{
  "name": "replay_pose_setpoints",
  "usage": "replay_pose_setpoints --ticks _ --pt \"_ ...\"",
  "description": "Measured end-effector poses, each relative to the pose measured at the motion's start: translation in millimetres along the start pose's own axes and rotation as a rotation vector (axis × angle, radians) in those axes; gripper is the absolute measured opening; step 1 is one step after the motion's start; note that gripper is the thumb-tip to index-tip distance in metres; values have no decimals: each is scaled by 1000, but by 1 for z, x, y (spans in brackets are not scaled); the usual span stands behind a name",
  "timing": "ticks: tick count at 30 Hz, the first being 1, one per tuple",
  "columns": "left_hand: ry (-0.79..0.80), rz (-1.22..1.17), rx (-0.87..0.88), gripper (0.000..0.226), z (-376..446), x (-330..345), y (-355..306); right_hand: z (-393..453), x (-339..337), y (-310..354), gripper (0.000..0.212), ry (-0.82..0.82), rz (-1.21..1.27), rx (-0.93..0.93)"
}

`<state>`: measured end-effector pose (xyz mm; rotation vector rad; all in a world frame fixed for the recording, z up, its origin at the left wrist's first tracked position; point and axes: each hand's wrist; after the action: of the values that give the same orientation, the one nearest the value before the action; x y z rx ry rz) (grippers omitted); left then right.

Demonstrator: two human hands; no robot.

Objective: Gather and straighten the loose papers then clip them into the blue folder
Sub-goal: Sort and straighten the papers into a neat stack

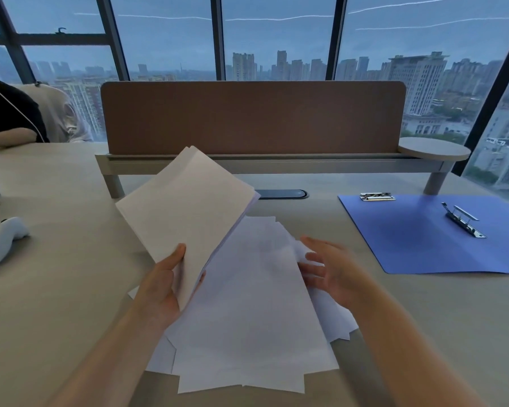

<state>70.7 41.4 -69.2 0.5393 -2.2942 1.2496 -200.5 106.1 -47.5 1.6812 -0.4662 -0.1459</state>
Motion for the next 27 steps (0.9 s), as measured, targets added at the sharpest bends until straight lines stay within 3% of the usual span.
replay_pose_setpoints --ticks 3,7,9,17,23,27 --pt "1 3 0 14 -1 1 1 -1 2 -9 16 110 -71 -81" --pt "25 -4 -13 16 -3 -1 0 0 11 -25 5 219 -507 -168" --pt "28 -14 -16 19 -2 -3 -3 0 14 -26 12 221 -666 -232" --pt "61 -87 -57 23 -2 -7 -6 6 2 -20 22 104 -294 -191" --pt "118 -70 -72 23 -6 -1 -1 7 6 -21 28 42 -233 -166" --pt "131 -8 -141 42 -6 0 4 3 14 -23 37 43 -222 -143"
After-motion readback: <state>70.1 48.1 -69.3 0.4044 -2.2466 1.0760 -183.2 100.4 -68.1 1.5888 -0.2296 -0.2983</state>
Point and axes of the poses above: each hand's wrist, its own z-axis towards the middle knuckle, its own x-axis out of the palm, y = z × x, and after that the axes turned 11 degrees about -x, right-handed
